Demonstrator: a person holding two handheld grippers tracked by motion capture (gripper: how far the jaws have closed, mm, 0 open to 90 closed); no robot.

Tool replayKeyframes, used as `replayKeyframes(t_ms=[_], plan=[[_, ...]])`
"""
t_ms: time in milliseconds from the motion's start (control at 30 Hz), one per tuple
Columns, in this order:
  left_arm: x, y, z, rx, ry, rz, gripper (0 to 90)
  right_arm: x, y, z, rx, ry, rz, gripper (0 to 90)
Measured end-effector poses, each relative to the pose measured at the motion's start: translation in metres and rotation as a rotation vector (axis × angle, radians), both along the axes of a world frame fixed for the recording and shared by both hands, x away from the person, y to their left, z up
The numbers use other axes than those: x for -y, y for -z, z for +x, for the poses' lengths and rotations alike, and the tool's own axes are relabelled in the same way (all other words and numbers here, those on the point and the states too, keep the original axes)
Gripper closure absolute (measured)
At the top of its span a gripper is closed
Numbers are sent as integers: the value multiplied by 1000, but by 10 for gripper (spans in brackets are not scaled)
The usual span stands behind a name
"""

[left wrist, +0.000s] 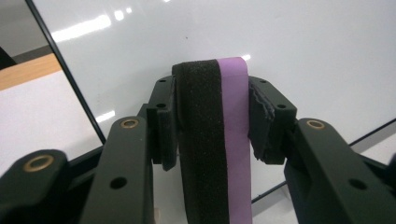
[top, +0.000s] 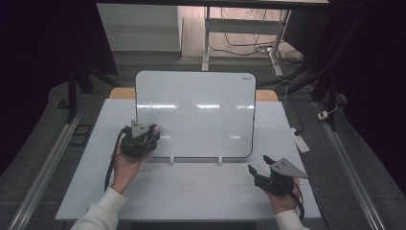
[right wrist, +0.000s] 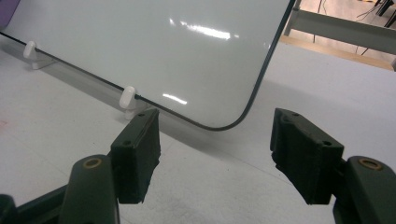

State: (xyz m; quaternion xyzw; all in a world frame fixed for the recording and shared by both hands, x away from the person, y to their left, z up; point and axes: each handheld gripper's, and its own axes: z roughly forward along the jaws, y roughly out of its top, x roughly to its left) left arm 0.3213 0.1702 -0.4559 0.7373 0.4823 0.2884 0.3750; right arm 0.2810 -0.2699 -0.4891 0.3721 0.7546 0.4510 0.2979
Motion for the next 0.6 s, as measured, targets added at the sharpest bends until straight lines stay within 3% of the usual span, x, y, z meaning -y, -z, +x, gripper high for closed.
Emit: replayKeyframes(t_ms=[267, 600], plan=[[-8, -5, -6, 21, 16, -38, 438, 1, 0, 0, -1, -5, 3, 328], [-25, -14, -19, 25, 103, -132, 324, 4, 0, 2, -7, -37, 5, 328]])
